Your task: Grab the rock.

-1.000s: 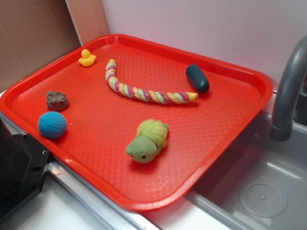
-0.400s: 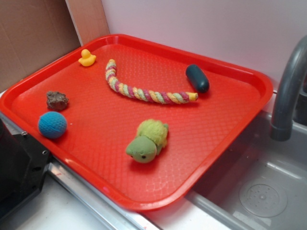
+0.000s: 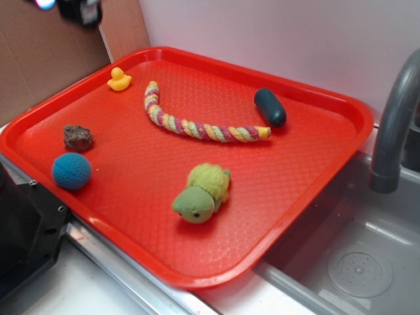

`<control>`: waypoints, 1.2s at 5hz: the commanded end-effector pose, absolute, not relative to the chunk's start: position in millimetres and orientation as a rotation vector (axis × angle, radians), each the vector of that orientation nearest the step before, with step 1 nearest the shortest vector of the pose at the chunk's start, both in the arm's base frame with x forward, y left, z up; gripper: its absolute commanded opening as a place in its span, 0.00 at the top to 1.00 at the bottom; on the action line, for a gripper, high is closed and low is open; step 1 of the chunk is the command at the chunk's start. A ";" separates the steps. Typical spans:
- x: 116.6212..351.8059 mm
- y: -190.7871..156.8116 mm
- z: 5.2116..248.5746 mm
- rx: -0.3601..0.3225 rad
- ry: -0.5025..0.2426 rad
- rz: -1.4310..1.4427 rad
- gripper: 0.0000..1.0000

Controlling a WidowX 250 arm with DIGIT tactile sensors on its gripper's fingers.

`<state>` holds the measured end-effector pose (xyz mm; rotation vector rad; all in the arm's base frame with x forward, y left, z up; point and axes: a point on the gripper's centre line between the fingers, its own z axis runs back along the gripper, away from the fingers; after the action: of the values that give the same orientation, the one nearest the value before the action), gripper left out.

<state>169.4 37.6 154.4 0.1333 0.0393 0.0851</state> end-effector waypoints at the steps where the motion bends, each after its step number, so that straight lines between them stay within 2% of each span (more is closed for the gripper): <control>1: 153.7 67.0 71.2 0.141 0.067 0.056 0.00; 2: 155.8 74.2 42.8 0.137 0.136 0.066 0.00; 3: 167.2 75.2 32.0 0.123 0.162 0.082 0.00; 4: 167.5 77.1 10.1 0.118 0.244 0.104 0.00; 5: 162.3 76.2 11.2 0.132 0.247 0.092 1.00; 6: 162.6 71.6 30.0 0.135 0.222 0.082 1.00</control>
<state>159.8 70.3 24.3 0.1262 0.2641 0.0927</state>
